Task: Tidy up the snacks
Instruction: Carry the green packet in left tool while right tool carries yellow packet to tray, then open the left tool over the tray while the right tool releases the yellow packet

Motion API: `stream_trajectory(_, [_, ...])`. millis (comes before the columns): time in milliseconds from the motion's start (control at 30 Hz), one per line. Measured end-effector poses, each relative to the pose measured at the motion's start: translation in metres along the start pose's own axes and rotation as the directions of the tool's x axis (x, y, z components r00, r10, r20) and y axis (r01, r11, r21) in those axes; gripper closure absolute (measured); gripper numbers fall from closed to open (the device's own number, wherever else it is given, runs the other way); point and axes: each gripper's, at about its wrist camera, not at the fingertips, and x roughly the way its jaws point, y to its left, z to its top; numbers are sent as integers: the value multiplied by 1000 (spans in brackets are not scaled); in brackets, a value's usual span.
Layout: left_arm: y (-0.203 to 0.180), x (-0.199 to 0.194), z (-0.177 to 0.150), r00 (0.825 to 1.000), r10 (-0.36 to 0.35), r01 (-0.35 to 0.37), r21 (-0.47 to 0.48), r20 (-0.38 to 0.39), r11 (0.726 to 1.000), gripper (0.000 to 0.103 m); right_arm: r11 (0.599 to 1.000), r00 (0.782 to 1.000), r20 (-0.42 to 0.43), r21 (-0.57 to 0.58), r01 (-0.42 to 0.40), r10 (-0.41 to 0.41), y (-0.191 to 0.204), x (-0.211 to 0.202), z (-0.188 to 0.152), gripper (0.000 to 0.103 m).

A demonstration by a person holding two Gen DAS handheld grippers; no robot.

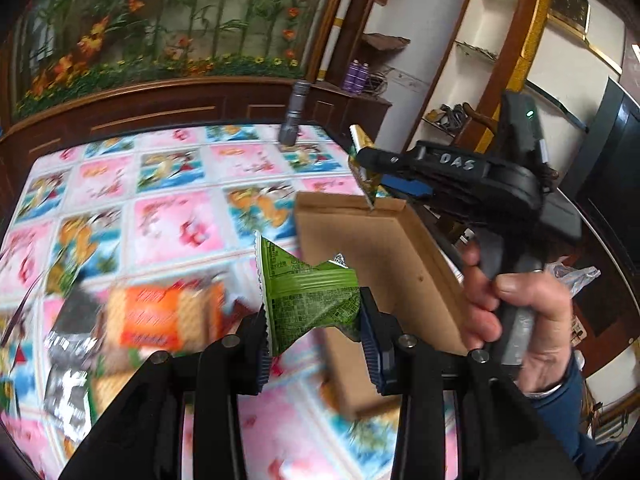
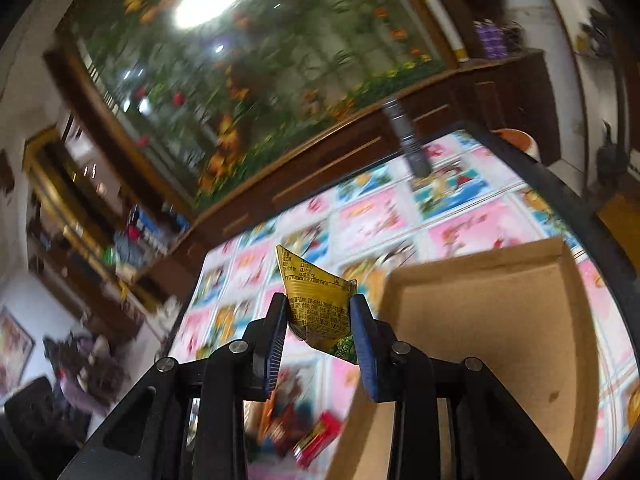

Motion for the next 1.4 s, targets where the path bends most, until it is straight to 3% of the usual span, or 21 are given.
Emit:
stream_trajectory(200, [-32,62,34,998,-39,40,25,-50,999,67,984,999,-39,179,-10,17,-76,6,7,69])
stream_trajectory(300, [-46,100,45,994,-49,53,33,-94,998,67,967,999,-34,252,27,-19,-103,2,11,69])
stream_trajectory(433, [-54,155,48,984,-7,15,43,-176,999,67,947,997,-60,315,60,-43,-121,5,8,69])
stream_trajectory(600, [-56,189,44,968,23,-12,46,-250,999,67,948,988,-96,284,144,-121,-123,10,5,69])
stream_trajectory(833, [-52,199,33,962,36,-28,34,-272,999,67,940,967,-170,250,231,-192,-128,27,-4,69])
stream_trajectory(1100, [-51,199,35,963,39,-34,23,-265,999,66,943,954,-183,192,272,-238,-119,35,-7,65])
stream_trajectory(1267, [-48,192,35,970,36,-36,2,-239,999,46,947,957,-188,191,258,-222,-114,35,-7,63])
stream_trajectory(1400, [-45,179,34,977,35,-39,-15,-212,999,45,951,965,-148,194,242,-215,-111,28,-4,63])
